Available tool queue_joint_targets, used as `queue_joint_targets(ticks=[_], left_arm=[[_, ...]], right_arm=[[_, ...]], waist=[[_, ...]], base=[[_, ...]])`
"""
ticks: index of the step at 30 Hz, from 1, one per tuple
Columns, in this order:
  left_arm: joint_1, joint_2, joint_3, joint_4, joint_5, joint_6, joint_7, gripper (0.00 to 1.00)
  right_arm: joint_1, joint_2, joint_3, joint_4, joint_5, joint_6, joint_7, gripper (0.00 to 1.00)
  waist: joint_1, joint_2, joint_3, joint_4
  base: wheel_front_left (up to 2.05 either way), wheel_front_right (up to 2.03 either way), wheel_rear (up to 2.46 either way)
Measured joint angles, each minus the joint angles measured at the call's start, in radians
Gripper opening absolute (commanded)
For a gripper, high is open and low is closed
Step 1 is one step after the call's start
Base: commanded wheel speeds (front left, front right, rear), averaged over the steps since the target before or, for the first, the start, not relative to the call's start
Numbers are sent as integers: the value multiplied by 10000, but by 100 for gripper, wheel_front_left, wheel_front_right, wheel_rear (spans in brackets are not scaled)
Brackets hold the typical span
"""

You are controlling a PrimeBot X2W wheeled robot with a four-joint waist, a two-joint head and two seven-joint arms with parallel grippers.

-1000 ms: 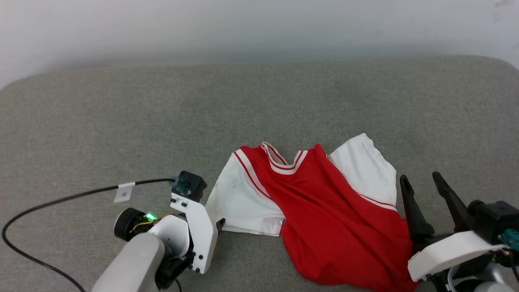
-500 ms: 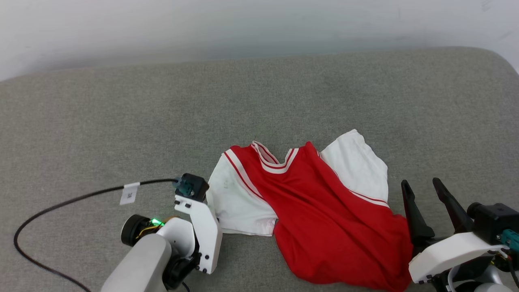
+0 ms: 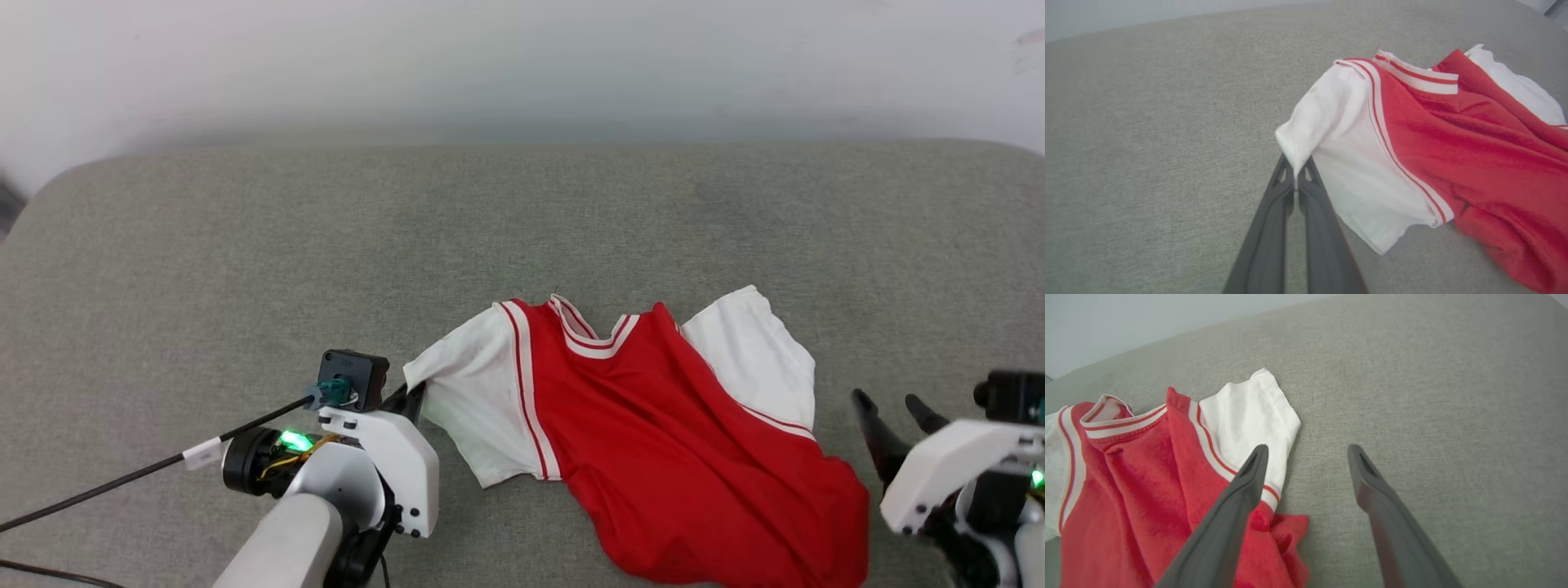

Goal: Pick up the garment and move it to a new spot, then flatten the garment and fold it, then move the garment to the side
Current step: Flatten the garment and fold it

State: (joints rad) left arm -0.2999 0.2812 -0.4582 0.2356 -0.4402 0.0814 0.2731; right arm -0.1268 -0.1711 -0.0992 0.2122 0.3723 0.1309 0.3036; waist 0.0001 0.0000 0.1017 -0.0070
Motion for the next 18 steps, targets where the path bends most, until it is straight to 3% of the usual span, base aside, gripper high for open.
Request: queue_joint_targets(ticks=[8, 18], left_arm=[[-88, -56, -221, -1078, 280, 153, -228, 0], [-726, -385, -564, -1440, 500, 67, -470, 0]], right_arm=[[-2720, -1185, 1139, 2134, 1060, 0, 2424, 100], [-5283, -1927, 2556, 4151, 1381, 0, 3269, 100]], waist=[[0, 0, 611, 475], [1, 0, 1694, 1241]], base=[[0, 0, 0], [0, 0, 0]])
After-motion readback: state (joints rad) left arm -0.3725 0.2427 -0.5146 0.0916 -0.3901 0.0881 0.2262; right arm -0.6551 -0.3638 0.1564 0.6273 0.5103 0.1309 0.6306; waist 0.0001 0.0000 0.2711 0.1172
